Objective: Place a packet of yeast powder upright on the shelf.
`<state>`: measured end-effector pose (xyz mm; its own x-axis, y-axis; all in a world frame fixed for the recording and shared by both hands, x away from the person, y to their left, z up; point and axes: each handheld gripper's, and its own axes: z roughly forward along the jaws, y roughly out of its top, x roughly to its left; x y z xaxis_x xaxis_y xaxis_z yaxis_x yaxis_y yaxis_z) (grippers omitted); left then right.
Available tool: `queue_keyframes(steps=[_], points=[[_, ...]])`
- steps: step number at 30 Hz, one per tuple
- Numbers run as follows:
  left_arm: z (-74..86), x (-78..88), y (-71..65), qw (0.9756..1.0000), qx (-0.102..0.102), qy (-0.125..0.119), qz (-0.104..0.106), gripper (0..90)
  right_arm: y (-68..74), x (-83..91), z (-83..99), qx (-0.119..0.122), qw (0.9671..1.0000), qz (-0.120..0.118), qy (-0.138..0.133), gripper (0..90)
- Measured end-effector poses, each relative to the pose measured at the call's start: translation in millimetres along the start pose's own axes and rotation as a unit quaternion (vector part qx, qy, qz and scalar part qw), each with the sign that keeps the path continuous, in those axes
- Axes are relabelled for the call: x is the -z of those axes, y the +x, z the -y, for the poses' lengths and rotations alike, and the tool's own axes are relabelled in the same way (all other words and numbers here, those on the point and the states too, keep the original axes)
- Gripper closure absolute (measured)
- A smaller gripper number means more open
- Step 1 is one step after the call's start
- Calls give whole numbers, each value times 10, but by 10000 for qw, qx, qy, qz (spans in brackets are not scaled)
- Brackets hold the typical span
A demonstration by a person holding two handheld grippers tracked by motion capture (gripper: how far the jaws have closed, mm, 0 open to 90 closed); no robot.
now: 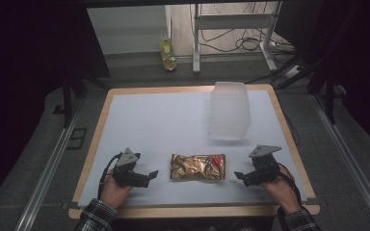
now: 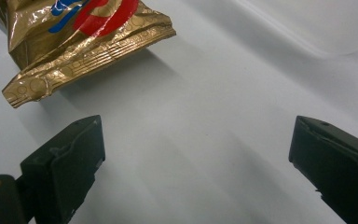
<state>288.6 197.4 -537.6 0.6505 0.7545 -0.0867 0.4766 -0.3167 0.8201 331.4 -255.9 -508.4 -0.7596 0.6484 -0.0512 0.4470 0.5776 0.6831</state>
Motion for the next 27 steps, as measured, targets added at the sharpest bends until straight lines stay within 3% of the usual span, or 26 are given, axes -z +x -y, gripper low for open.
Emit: queue_keyframes(steps=[6,12,15,18,27], points=[[-16,-3,-17,9999,-5,49,90,9,15,-11,4,-26,10000,6,-5,26],[-44,-18,-65,9999,-71,116,16,25,31,-16,-1,-33,10000,-4,3,21],[-66,-7,-89,10000,-69,40,-9,61,36,-25,-4,-29,10000,-13,8,21],[-81,11,-100,9999,-17,-54,118,125,38,-23,-7,-14,10000,-5,-2,20],[-132,13,-193,9992,-251,-146,278,248,33,-4,-11,-36,10000,14,-70,21]])
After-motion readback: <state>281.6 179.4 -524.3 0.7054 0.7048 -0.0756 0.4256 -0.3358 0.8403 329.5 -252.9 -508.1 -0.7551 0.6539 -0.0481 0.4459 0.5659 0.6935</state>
